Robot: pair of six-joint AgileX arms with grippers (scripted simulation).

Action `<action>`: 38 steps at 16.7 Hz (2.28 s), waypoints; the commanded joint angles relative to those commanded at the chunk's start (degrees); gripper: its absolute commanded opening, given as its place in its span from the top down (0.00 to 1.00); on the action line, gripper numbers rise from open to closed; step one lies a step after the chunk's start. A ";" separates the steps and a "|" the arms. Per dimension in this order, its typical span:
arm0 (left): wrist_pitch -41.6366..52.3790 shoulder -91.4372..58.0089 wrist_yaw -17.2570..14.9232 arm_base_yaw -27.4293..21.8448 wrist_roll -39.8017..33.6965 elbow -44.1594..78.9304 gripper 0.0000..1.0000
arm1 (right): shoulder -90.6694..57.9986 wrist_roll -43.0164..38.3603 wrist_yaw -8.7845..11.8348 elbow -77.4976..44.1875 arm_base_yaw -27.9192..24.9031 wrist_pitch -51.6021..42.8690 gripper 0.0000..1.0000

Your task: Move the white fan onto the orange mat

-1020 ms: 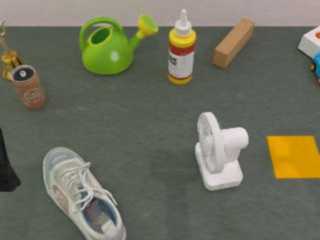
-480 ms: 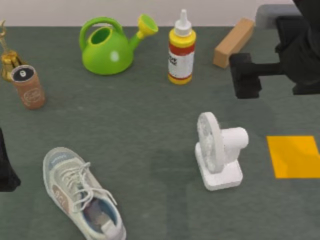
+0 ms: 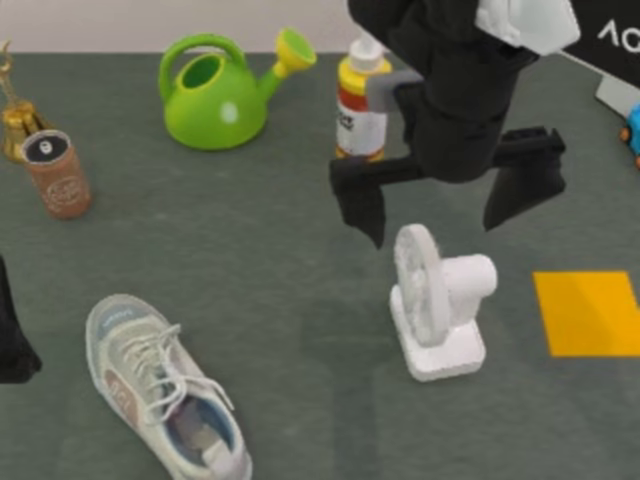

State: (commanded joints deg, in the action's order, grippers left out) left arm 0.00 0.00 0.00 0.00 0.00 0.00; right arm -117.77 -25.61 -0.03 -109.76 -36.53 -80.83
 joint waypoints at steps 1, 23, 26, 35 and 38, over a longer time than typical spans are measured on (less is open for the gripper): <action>0.00 0.00 0.00 0.00 0.00 0.00 0.00 | -0.97 -0.20 0.00 -0.86 -0.31 -0.69 0.00; 0.00 0.00 0.00 0.00 0.00 0.00 0.00 | -1.38 -0.38 -0.01 10.10 -0.53 10.35 0.38; 0.00 0.00 0.00 0.00 0.00 0.00 0.00 | -1.38 -0.38 -0.01 10.10 -0.53 10.35 0.60; 0.00 0.00 0.00 0.00 0.00 0.00 0.00 | -1.38 -0.38 -0.01 10.10 -0.53 10.35 1.00; 0.00 0.00 0.00 0.00 0.00 0.00 0.00 | -1.38 -0.38 -0.01 10.10 -0.53 10.35 1.00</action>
State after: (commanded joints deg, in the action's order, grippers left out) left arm 0.00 0.00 0.00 0.00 0.00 0.00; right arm -119.15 -25.99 -0.03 -99.66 -37.07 -70.47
